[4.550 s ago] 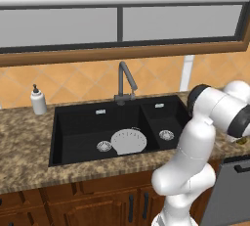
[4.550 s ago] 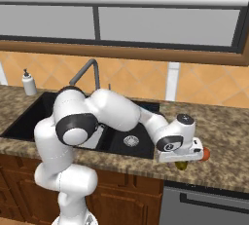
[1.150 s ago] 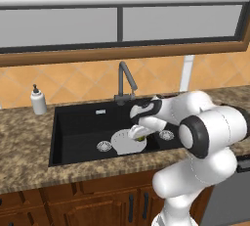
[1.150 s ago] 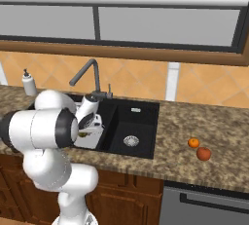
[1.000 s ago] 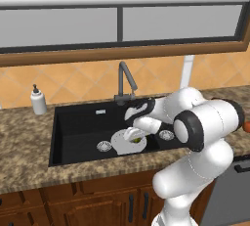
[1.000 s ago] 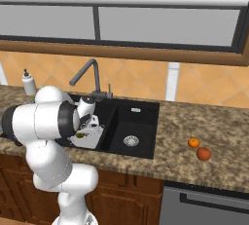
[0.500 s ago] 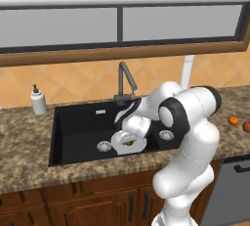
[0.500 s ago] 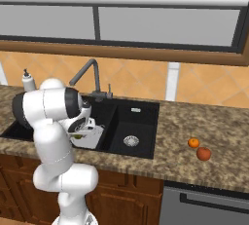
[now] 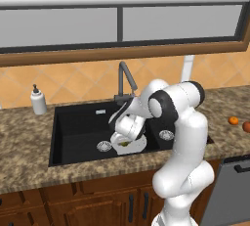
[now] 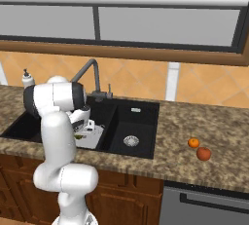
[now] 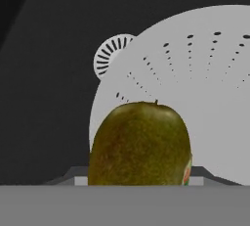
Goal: Put the colander in the sink, put the tangerine, orange, kiwi in the colander, and turn on the sink faucet and pour water over the colander.
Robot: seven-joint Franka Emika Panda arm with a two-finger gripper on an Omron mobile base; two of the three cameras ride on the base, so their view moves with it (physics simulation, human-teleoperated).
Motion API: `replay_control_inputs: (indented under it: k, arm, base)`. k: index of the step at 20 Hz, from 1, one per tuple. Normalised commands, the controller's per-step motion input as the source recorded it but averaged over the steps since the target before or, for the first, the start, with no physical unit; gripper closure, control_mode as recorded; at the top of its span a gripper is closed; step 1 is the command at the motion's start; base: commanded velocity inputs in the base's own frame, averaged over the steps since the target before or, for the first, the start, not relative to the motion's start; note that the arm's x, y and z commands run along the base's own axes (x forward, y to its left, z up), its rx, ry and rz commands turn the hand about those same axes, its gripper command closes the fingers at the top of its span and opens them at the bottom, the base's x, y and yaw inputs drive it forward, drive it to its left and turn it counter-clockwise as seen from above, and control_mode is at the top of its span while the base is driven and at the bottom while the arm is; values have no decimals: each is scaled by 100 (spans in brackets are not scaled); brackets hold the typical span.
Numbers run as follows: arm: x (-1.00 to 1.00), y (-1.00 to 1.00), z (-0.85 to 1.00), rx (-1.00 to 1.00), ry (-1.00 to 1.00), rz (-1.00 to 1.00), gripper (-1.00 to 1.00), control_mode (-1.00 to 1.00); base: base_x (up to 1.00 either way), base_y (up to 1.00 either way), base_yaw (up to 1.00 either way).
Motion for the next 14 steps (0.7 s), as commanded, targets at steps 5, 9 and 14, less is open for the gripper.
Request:
replay_control_inputs:
  k: [5, 9, 14]
  arm:
    - [22, 0, -25, 0, 0, -6, 100, -100]
    - [23, 4, -11, 0, 0, -2, -100, -100]
    - [11, 3, 0, 0, 0, -2, -100, -100]
  base:
    - [0, 0, 0]
    - [0, 0, 0]
    - [0, 0, 0]
